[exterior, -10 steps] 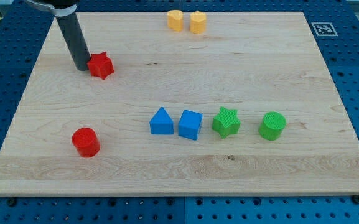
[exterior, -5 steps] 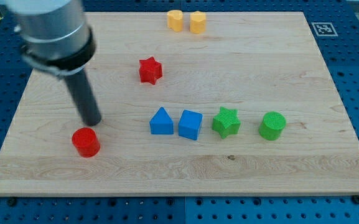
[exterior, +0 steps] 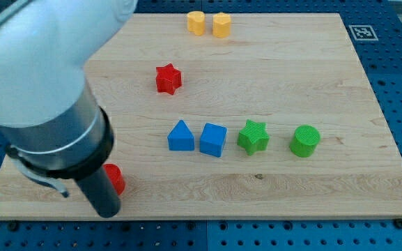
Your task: Slide the red circle towards the center left
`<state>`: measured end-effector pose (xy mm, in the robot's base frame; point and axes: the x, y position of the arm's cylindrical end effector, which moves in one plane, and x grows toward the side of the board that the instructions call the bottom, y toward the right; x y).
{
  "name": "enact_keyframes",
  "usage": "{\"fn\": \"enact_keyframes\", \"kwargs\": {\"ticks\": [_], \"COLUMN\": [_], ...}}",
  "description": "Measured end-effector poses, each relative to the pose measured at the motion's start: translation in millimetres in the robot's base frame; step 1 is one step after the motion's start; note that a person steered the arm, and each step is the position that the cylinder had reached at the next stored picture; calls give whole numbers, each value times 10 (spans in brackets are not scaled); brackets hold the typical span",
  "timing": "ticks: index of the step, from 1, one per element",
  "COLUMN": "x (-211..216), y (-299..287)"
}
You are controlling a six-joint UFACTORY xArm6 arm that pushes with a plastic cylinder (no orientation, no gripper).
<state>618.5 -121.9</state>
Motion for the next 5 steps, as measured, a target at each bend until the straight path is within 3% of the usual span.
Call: {"fn": "enact_keyframes", "kwargs": {"ticks": [3, 5], "x": [-18, -521], "y": [3, -20]}}
